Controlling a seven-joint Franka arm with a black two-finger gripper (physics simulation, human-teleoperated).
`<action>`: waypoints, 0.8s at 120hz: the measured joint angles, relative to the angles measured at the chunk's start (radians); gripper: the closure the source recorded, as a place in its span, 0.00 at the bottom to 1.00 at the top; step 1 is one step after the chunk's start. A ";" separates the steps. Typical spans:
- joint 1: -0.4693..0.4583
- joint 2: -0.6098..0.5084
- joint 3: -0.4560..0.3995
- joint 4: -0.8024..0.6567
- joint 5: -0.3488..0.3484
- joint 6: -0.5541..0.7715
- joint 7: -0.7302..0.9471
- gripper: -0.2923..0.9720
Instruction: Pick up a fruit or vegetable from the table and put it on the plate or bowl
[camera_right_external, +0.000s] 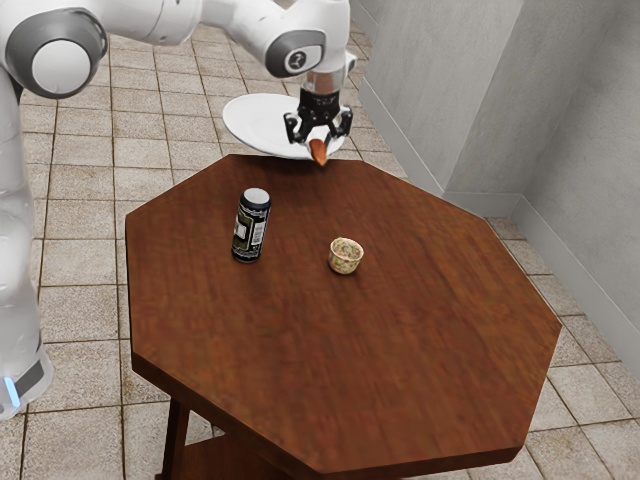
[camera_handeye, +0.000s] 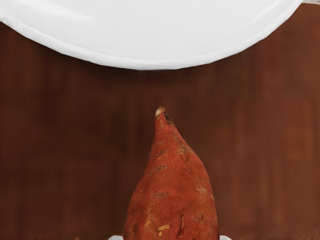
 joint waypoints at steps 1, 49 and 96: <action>-0.002 0.000 0.001 0.002 0.000 -0.003 0.000 0.69; -0.107 0.009 0.116 0.023 0.021 -0.119 -0.001 0.69; -0.163 0.019 0.224 0.035 0.030 -0.143 -0.007 0.69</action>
